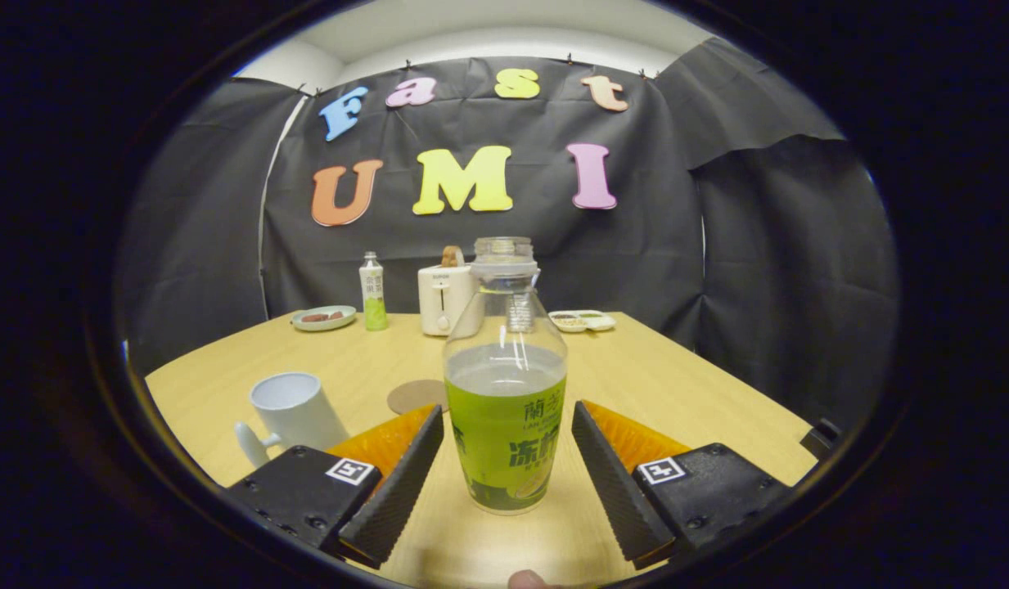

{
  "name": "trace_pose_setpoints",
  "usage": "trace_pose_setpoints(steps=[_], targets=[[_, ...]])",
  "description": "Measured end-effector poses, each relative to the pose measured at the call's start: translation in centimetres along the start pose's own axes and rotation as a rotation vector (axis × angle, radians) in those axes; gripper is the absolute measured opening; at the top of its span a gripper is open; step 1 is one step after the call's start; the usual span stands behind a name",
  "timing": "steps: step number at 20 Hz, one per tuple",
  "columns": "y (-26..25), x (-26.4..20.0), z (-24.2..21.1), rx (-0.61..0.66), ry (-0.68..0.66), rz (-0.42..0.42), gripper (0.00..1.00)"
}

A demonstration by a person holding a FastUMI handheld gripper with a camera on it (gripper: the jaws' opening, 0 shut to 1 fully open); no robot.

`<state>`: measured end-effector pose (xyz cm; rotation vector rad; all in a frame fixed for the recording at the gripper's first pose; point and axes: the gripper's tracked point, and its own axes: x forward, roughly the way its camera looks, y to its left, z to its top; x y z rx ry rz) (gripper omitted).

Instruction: Take the bottle from table, then pour the juice into the cup, finally place the bottle on the coaster

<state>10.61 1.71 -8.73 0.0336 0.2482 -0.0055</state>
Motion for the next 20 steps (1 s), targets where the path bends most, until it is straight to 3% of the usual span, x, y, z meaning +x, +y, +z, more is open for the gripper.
trace_pose_setpoints(steps=[2,8,16,20], targets=[[-0.1,0.4,-0.1,-0.003,0.018,0.003,1.00],[0.3,0.2,0.1,-0.040,0.029,0.031,0.81],[0.0,-0.7,5.8,-0.328,-0.097,0.011,0.77],[-1.3,0.8,8.4,-0.569,-0.106,-0.088,0.76]])
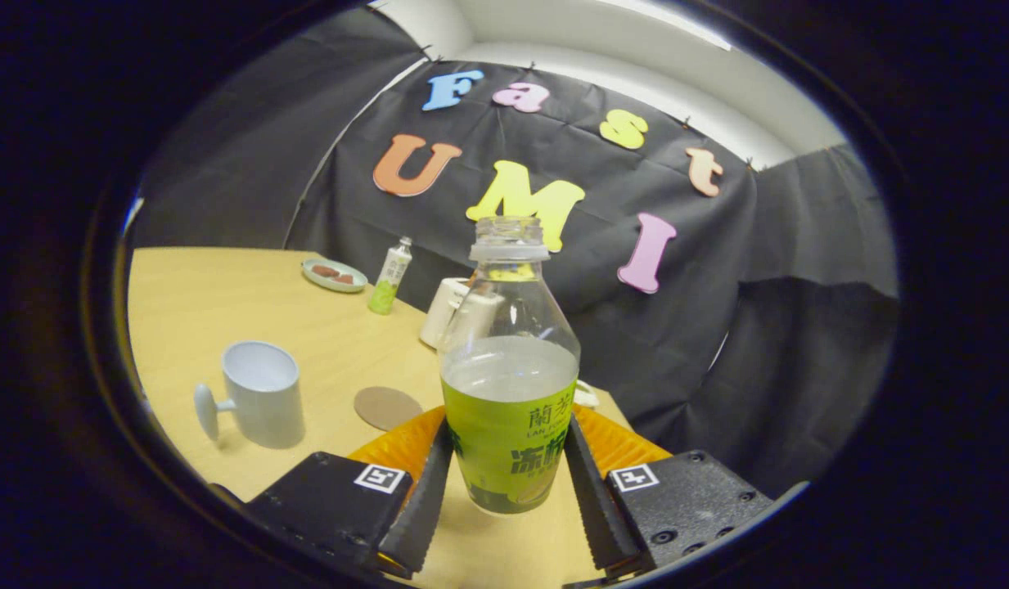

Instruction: Take the bottle from table, then pour the juice into the cup, finally place the bottle on the coaster

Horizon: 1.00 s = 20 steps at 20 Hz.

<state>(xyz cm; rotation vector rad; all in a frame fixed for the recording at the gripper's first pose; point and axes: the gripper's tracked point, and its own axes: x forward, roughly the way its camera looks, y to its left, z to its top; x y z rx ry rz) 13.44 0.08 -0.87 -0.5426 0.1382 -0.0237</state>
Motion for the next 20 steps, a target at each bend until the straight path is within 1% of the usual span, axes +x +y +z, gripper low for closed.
trace_pose_setpoints(steps=[3,8,14,20], targets=[[-0.3,0.9,0.5,-0.179,0.006,-0.048,0.76],[0.9,1.3,0.8,-0.439,-0.024,-0.131,0.77],[3.5,1.7,1.0,-0.638,-0.058,-0.153,0.77],[5.0,2.3,2.3,-0.790,-0.099,-0.161,0.77]])
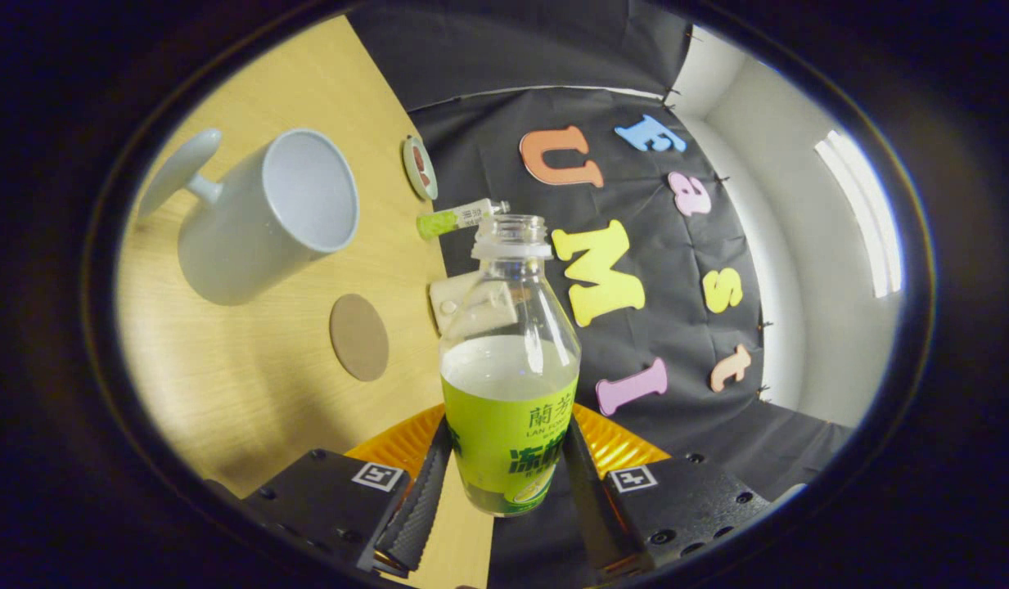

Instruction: Take the bottle from table, then pour the juice into the cup, finally place the bottle on the coaster

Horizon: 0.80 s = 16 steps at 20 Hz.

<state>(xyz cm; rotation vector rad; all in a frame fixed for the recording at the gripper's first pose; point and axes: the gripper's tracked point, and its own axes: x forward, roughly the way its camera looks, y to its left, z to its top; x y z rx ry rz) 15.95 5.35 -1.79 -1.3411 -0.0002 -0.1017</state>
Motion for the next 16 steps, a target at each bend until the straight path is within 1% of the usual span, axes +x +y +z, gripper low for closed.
trace_pose_setpoints(steps=[5,11,16], targets=[[-0.9,-0.5,1.7,-0.144,-0.050,-0.044,0.77],[-1.5,-0.7,3.1,-0.254,-0.084,-0.075,0.77],[-2.6,-0.6,3.3,-0.340,-0.094,-0.092,0.77]])
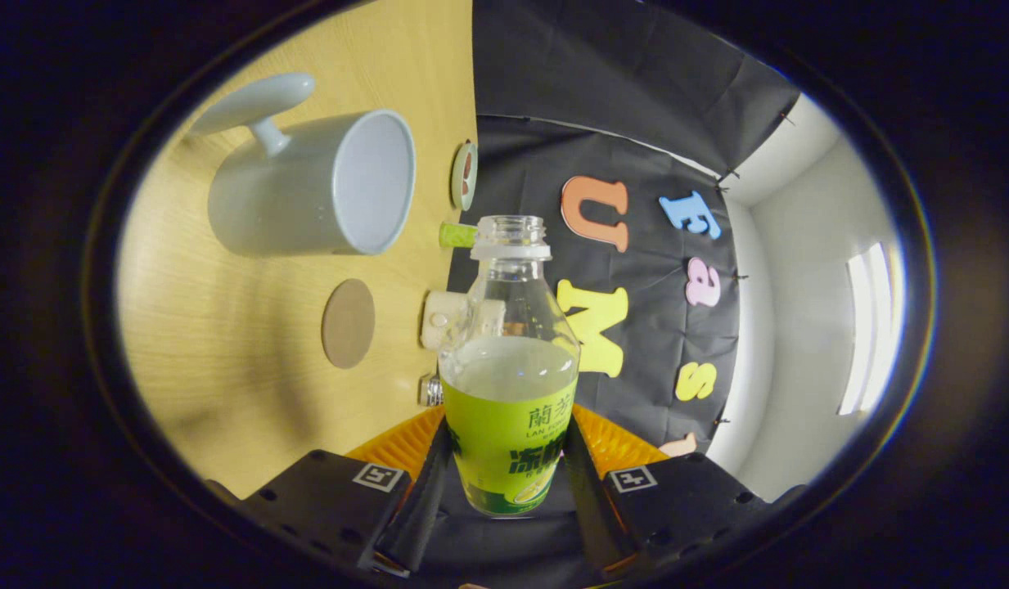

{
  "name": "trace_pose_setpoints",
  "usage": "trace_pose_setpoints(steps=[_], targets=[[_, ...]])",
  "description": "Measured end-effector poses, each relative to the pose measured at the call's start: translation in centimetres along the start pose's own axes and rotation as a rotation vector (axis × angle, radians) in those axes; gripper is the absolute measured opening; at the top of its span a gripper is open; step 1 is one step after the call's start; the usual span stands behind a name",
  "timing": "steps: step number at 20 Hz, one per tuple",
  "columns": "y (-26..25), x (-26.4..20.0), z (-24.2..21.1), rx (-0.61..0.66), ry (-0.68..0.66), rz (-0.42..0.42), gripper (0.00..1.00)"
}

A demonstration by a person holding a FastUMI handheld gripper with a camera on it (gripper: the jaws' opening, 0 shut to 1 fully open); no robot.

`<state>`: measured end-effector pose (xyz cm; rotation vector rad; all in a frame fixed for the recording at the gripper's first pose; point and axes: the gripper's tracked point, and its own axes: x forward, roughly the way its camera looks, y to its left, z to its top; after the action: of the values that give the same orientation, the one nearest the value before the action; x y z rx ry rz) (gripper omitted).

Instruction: Take the bottle from table, then pour the juice into the cup, finally place the bottle on the coaster

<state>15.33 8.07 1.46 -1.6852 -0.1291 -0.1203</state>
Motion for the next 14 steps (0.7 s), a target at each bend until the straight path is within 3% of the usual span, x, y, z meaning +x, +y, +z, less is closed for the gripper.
trace_pose_setpoints(steps=[14], targets=[[-2.5,0.2,0.0,-0.099,-0.008,-0.038,0.76]])
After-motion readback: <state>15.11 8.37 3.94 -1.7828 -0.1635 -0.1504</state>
